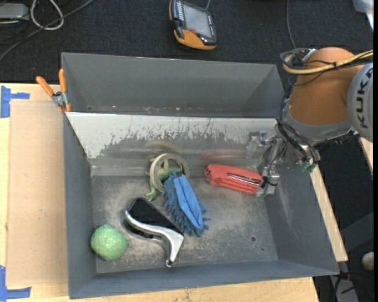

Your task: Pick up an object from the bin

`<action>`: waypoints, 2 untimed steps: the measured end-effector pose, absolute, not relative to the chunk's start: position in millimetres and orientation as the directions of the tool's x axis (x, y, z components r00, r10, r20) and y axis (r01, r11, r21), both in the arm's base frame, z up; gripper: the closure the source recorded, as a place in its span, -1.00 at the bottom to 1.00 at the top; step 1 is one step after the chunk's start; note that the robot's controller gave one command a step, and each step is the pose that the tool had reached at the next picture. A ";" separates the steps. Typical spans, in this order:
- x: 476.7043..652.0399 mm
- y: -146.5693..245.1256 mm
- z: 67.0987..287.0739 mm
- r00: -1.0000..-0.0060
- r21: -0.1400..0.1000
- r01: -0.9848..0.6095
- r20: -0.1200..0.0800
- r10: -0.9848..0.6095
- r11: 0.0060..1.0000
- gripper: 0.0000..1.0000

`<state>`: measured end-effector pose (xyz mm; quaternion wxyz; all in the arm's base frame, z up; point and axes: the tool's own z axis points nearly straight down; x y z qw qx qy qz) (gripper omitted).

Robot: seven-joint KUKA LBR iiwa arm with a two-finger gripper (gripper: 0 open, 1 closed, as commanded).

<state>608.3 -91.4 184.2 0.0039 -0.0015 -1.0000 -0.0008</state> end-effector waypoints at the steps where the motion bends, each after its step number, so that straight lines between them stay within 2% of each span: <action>1: 609.7 -90.8 189.3 -1.000 0.001 0.000 0.001 0.000 1.000 -1.00; 2: 607.8 -117.2 72.7 -0.980 0.002 0.198 -0.001 0.198 0.980 -1.00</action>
Offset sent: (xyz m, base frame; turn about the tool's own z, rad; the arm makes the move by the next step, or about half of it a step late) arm -0.0024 -0.0271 -0.1142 0.2002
